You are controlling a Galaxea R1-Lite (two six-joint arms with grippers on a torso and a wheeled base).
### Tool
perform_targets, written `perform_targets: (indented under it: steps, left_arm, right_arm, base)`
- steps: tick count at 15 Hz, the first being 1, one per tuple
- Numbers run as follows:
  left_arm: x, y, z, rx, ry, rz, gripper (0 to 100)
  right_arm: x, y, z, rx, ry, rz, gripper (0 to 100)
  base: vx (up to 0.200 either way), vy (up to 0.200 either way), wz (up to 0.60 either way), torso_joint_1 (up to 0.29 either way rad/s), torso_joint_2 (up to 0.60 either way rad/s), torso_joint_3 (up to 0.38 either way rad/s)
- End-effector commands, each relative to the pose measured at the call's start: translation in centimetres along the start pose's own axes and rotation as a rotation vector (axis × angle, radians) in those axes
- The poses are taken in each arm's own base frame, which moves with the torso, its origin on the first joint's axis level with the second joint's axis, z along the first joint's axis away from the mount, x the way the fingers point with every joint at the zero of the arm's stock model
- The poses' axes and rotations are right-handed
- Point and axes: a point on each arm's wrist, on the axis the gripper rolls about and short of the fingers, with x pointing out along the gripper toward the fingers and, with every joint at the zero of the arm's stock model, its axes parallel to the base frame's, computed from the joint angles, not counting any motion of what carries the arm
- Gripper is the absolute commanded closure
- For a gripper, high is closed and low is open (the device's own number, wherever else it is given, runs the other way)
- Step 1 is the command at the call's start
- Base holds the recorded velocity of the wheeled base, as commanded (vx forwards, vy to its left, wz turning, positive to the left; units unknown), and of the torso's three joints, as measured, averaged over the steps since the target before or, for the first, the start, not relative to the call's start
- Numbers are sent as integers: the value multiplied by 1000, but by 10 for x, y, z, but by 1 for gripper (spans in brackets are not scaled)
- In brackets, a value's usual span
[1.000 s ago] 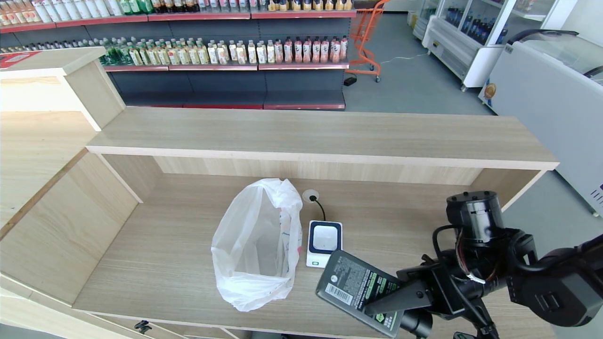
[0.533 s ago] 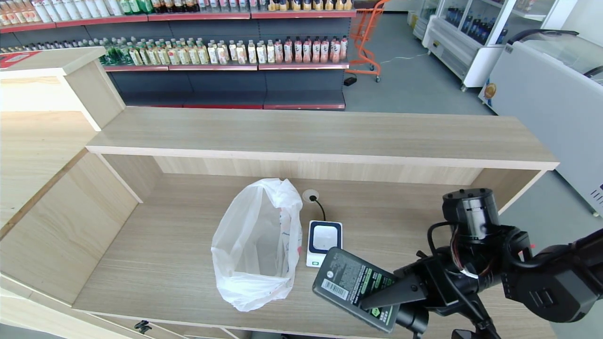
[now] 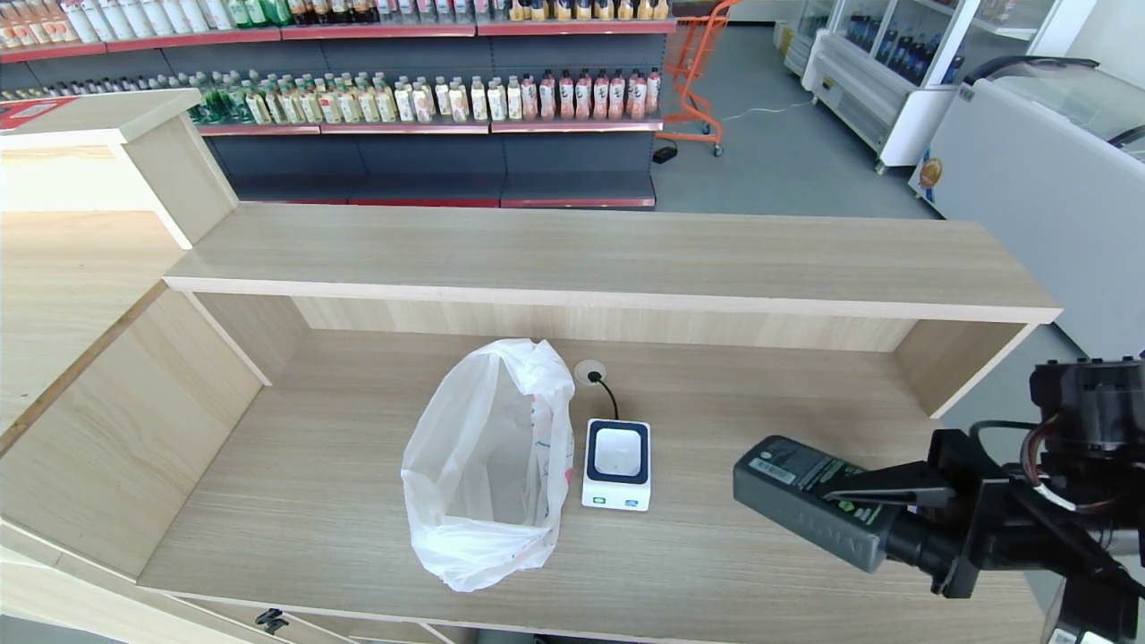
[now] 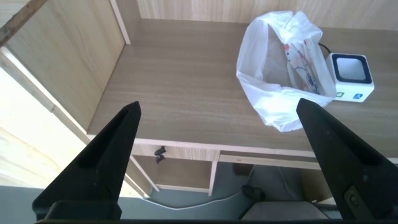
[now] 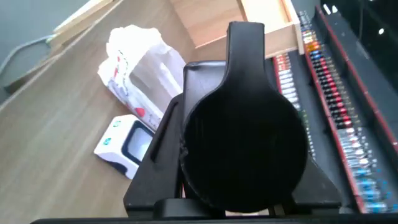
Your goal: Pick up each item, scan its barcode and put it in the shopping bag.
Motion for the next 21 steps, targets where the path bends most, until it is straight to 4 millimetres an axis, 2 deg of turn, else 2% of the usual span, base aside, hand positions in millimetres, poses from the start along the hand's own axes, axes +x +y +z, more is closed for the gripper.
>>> perform_targets:
  steps: [1, 2, 3, 5, 8, 9, 11, 13, 14, 16, 17, 18, 19, 20, 21]
  left_arm:
    - [0, 0, 0, 0, 1, 0, 0]
    - [0, 0, 0, 0, -1, 0, 0]
    - [0, 0, 0, 0, -1, 0, 0]
    - [0, 0, 0, 0, -1, 0, 0]
    - [0, 0, 0, 0, -1, 0, 0]
    - [0, 0, 0, 0, -1, 0, 0]
    - [0, 0, 0, 0, -1, 0, 0]
    - [0, 0, 0, 0, -1, 0, 0]
    - [0, 0, 0, 0, -1, 0, 0]
    - [0, 0, 0, 0, -1, 0, 0]
    - [0, 0, 0, 0, -1, 0, 0]
    - [0, 0, 0, 0, -1, 0, 0]
    - [0, 0, 0, 0, -1, 0, 0]
    - [0, 0, 0, 0, -1, 0, 0]
    - [0, 0, 0, 0, -1, 0, 0]
  right_arm:
    - [-21, -5, 23, 228, 60, -1, 100]
    - [-25, -7, 23, 273, 76, -5, 100]
    - [-40, -9, 22, 456, 148, -36, 100]
    - [-47, -16, 27, 745, 173, -85, 100]
    - [-63, -53, 37, 1189, 240, -228, 100]
    - [-63, -57, 39, 1371, 306, -294, 100]
    - [-46, -61, 31, 1770, 398, -416, 100]
    - [-24, -51, 13, 2012, 441, -470, 100]
    - [-11, -41, 1, 2070, 493, -473, 100]
    - [20, -17, -24, 2119, 614, -428, 100]
    - [29, -11, -30, 2111, 626, -418, 100]
    - [52, 3, -48, 2075, 650, -417, 100]
    - [62, 9, -55, 2061, 671, -426, 100]
    - [85, 20, -71, 2037, 703, -427, 100]
    - [91, 21, -76, 2031, 703, -422, 100]
  base:
    - [0, 0, 0, 0, 0, 0]
    - [0, 0, 0, 0, 0, 0]
    - [0, 0, 0, 0, 0, 0]
    - [0, 0, 0, 0, 0, 0]
    - [0, 0, 0, 0, 0, 0]
    - [0, 0, 0, 0, 0, 0]
    - [0, 0, 0, 0, 0, 0]
    - [0, 0, 0, 0, 0, 0]
    - [0, 0, 0, 0, 0, 0]
    - [0, 0, 0, 0, 0, 0]
    - [0, 0, 0, 0, 0, 0]
    - [0, 0, 0, 0, 0, 0]
    - [0, 0, 0, 0, 0, 0]
    - [0, 0, 0, 0, 0, 0]
    - [0, 0, 0, 0, 0, 0]
